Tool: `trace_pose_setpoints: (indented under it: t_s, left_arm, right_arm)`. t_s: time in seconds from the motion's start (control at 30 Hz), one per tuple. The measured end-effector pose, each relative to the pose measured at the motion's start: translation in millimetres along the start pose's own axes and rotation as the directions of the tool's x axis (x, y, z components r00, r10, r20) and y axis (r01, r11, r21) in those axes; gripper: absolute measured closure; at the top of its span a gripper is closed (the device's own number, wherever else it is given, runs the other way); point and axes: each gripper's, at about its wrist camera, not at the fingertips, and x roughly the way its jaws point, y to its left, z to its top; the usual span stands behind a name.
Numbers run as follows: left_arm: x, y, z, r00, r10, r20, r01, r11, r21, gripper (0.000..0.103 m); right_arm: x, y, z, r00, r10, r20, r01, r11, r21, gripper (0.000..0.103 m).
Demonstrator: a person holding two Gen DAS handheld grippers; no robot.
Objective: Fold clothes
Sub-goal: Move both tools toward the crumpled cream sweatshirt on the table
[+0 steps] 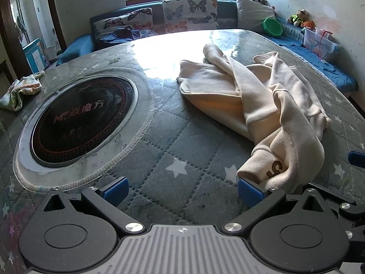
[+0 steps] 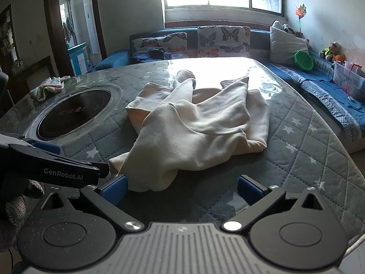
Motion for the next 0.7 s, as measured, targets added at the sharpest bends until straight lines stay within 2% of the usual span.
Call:
trace_pose_setpoints:
  t_s: [0.7]
  left_arm:
    - [0.1,9.1,0.7,1.0,-0.022,0.015,0.022,0.998,0.053,0.0]
  right_arm:
    - [-8.3,-1.0,4.4,1.0,0.004,0.013,-0.004,1.0,-0.001,0.0]
